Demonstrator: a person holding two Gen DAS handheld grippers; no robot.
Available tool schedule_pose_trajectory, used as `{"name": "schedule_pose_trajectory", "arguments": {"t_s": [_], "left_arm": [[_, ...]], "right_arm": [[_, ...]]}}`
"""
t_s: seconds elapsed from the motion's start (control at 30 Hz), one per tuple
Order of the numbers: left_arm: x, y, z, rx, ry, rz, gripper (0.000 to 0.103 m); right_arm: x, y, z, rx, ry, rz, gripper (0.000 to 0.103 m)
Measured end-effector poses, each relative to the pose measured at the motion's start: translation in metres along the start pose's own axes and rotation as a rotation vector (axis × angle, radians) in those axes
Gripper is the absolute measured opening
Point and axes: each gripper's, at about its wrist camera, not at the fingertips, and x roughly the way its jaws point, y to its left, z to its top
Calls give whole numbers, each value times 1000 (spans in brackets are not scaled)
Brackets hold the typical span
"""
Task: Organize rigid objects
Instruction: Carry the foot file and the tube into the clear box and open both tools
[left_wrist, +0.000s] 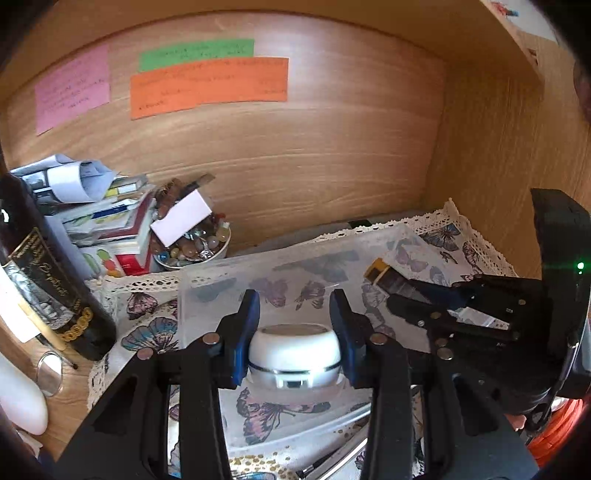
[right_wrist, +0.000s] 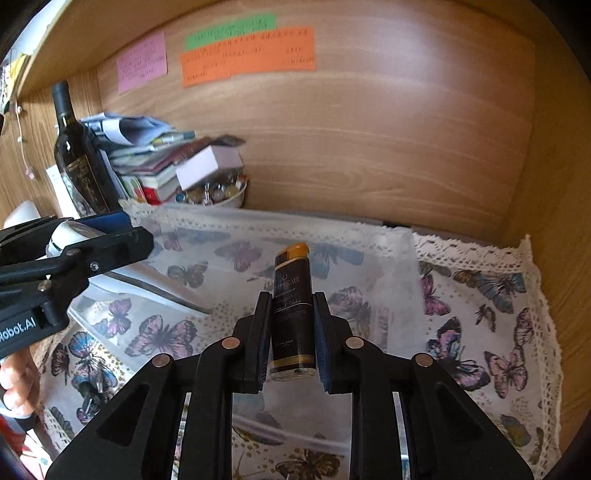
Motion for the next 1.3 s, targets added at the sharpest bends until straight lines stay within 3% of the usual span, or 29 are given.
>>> {"name": "schedule_pose_trajectory", "arguments": {"t_s": [0.37, 0.5, 0.67, 0.83, 0.97, 1.17, 1.3], "left_arm": [[37, 13, -13, -53, 131, 11, 39], [26, 12, -13, -55, 107, 38, 39], [-2, 6, -9, -29, 45, 68, 62], [-36, -1, -9, -6, -17, 88, 75], [-60, -3, -14, -6, -52, 105, 93], [-85, 0, -32, -30, -64, 133, 99], [-91, 4, -52, -42, -27, 152, 100]], "right_arm": [[16, 1, -4, -11, 63, 6, 20], [13, 3, -3, -22, 52, -9, 21], [-4, 2, -2, -18, 13, -14, 32], [-36, 3, -3, -14, -52, -22, 46], [-59, 6, -8, -24, -98, -37, 55], [-89, 16, -23, -28, -142, -49, 64], [-100, 19, -37, -21, -134, -49, 64]]}}
